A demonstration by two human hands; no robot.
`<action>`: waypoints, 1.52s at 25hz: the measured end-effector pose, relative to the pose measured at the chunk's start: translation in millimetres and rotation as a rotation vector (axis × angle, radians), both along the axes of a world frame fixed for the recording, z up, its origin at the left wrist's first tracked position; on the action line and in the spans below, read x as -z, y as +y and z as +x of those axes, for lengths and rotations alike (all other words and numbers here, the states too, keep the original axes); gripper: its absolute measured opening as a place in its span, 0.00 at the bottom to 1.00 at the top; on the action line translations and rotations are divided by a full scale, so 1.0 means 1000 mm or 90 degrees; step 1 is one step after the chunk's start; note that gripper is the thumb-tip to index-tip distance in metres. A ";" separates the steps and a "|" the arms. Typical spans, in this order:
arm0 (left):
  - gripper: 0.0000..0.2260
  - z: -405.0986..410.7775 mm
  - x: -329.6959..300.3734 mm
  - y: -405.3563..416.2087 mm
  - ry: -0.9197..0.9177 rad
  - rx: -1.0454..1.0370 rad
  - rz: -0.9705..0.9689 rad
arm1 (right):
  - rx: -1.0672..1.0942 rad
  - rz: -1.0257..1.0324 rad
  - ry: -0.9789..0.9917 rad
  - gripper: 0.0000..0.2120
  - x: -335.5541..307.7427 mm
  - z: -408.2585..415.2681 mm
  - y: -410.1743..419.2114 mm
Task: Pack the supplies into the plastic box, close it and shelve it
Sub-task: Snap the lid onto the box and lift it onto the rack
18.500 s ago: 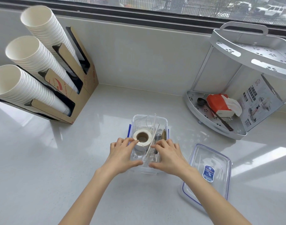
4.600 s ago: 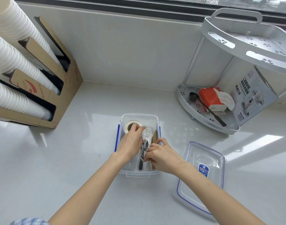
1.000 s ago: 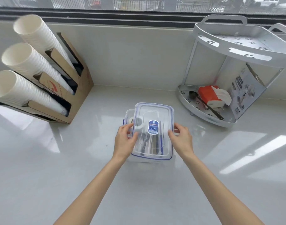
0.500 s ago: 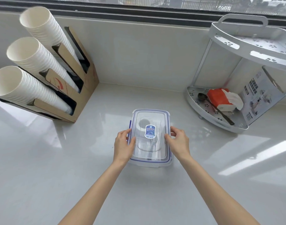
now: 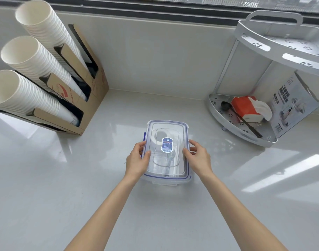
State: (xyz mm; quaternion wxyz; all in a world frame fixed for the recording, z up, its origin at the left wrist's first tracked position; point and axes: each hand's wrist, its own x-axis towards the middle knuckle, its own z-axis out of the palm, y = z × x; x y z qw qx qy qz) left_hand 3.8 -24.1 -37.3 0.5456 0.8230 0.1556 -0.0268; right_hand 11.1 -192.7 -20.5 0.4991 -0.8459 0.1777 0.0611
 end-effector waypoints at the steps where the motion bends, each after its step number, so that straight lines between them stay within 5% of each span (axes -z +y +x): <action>1: 0.16 -0.001 0.000 0.000 -0.002 0.003 0.003 | 0.000 0.004 0.006 0.21 0.000 -0.002 -0.001; 10: 0.16 -0.024 0.006 -0.024 -0.019 0.074 0.001 | 0.081 0.062 0.029 0.22 0.005 -0.034 -0.029; 16: 0.20 -0.023 0.007 -0.019 0.037 0.073 -0.040 | 0.128 0.222 0.189 0.41 0.023 -0.040 -0.040; 20: 0.30 -0.021 0.004 -0.013 0.215 0.067 -0.228 | 0.128 0.293 0.213 0.22 0.025 -0.041 -0.041; 32: 0.31 -0.016 0.015 -0.007 0.236 0.054 -0.254 | 0.101 0.020 0.027 0.19 0.018 -0.040 -0.025; 38: 0.22 -0.018 0.010 -0.012 0.210 0.066 -0.215 | 0.084 -0.077 -0.040 0.20 0.031 -0.047 -0.014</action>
